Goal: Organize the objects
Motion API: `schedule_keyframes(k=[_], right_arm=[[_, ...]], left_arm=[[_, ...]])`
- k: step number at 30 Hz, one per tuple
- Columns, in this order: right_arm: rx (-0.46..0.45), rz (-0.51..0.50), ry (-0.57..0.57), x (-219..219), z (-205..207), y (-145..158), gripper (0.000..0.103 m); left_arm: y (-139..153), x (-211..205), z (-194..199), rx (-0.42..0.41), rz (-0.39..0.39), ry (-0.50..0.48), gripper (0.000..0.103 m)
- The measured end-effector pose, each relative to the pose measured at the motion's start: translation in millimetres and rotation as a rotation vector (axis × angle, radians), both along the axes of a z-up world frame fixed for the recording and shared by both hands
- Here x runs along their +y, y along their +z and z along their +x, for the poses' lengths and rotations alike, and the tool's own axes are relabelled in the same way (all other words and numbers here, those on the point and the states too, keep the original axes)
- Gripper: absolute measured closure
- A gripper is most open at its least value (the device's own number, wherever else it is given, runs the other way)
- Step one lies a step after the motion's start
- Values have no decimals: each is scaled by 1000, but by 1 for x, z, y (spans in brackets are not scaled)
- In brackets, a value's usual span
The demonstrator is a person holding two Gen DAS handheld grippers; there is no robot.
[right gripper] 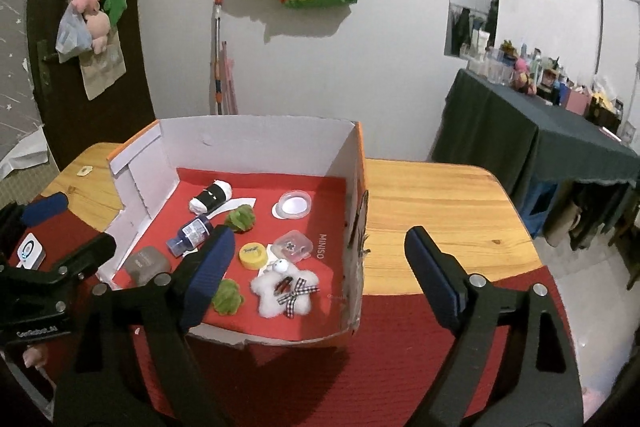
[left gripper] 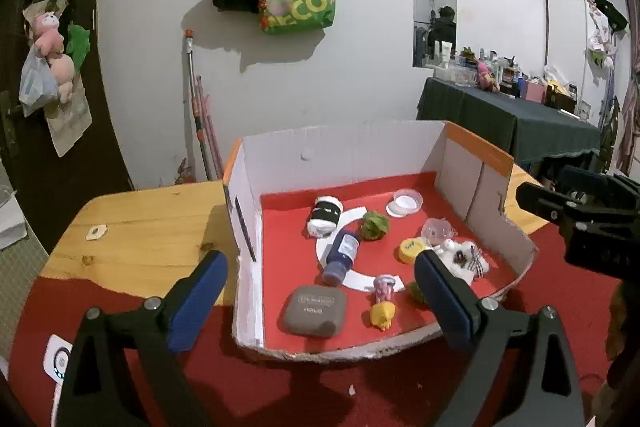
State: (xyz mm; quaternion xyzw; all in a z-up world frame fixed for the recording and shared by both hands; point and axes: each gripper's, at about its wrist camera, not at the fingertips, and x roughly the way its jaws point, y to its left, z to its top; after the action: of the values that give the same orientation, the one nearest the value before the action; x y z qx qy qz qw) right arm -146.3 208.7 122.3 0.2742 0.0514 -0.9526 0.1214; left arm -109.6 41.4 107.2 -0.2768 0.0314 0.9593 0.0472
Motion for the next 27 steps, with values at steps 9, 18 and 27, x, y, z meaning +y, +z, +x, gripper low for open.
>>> schedule_keyframes(k=[9, 18, 27], right_arm=[[10, -47, 16, -5, 1, -31, 9], [26, -12, 20, -18, 2, -51, 9], [-32, -28, -4, -11, -8, -61, 9]], left_arm=[[-26, -3, 4, 28, -7, 32, 2], [-40, -11, 1, 26, 55, 49, 1], [-46, -15, -10, -23, 92, 48, 0]])
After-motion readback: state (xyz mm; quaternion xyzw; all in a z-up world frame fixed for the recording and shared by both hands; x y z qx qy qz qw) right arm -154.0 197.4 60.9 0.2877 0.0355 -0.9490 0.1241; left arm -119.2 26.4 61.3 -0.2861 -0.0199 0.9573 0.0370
